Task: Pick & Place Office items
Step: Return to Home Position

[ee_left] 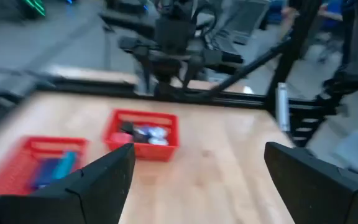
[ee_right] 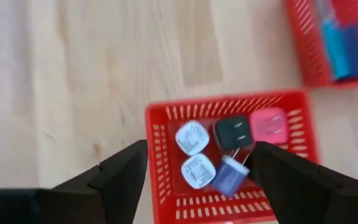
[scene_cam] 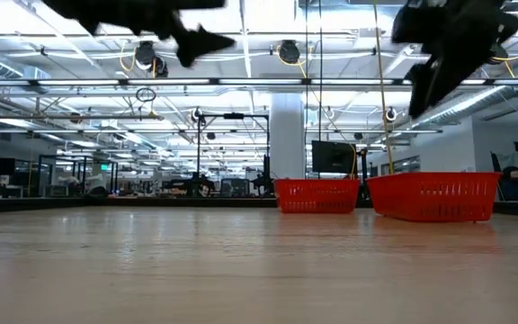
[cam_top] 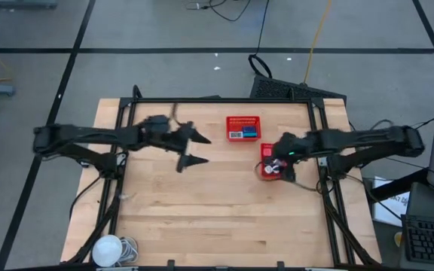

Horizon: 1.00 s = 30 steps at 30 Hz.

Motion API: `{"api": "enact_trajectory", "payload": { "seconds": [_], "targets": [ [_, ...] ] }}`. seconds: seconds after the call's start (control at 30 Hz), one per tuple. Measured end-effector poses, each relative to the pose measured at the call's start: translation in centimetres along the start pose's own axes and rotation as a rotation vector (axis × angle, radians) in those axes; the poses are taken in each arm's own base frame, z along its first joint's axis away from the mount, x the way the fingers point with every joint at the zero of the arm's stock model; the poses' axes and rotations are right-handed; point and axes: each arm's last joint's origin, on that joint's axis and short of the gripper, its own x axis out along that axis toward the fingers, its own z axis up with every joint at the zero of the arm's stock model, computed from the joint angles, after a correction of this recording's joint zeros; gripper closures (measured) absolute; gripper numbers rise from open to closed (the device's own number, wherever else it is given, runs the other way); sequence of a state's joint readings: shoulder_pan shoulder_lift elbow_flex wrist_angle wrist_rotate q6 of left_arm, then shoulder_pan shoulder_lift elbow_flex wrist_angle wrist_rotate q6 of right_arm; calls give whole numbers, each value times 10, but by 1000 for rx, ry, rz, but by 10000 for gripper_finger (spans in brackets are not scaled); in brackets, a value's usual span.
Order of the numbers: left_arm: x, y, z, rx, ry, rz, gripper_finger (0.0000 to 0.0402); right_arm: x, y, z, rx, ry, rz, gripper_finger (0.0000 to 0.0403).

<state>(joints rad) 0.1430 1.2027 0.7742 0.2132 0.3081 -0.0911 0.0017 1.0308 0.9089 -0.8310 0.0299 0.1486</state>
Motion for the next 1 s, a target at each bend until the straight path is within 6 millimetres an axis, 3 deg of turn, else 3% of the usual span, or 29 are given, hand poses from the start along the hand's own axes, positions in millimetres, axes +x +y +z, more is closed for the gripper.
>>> {"api": "enact_trajectory", "payload": {
  "seconds": [0.13,0.33,0.53,0.7,1.0],
  "targets": [
    [-33,-18,-1,93,-50,109,41,-38,-3,-14,21,-214,34,124],
    [-65,-28,-41,60,-151,178,41,-68,-14,-46,103,-548,-90,120],
    [-87,-29,-81,-7,-268,199,41,-78,-18,-71,97,-833,-31,121],
    [-102,-29,-106,-7,-299,209,41,-81,-20,-86,95,-890,-40,120],
    [-120,-29,-122,-11,-401,223,41,-90,-23,-99,106,-965,-30,124]
  ]
}}
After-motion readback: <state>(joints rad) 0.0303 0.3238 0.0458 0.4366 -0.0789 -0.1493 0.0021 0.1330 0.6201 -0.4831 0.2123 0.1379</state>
